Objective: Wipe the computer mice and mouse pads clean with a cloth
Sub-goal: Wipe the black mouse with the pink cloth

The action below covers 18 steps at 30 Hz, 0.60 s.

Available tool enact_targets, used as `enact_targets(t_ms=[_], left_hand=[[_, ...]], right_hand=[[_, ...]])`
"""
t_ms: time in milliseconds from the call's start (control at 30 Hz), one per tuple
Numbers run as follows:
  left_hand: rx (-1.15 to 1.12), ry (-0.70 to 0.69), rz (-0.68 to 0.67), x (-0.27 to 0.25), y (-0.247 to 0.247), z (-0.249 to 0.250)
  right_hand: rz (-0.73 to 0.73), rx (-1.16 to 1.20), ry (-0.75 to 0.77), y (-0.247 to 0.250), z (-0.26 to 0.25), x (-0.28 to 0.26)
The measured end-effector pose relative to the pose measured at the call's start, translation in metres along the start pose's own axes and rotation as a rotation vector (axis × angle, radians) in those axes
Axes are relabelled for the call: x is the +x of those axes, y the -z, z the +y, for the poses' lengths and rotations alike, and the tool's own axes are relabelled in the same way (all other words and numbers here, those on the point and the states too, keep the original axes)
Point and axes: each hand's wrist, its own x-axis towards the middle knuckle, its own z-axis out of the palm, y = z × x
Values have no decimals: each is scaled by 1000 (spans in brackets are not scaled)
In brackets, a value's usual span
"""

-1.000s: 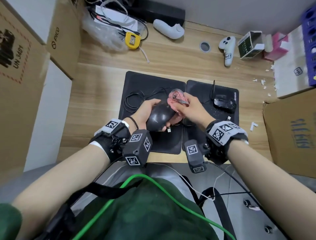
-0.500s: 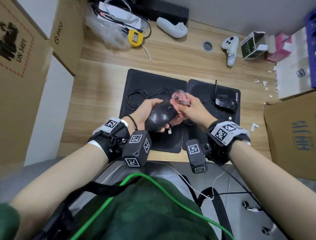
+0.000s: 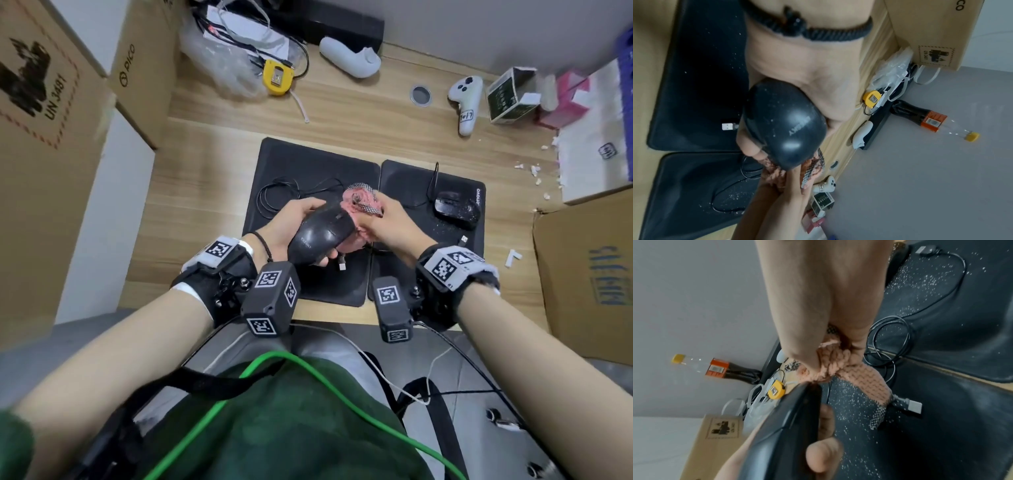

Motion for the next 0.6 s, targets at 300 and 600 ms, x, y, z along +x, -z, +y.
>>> enact_targets(t_ms=[300, 600], left_hand=[[-60, -47, 112, 8, -9, 0], [-303, -33, 225, 11, 5, -11]], right_hand=[[-45, -220, 247, -4, -31, -9], [-291, -384, 369, -34, -19, -28]])
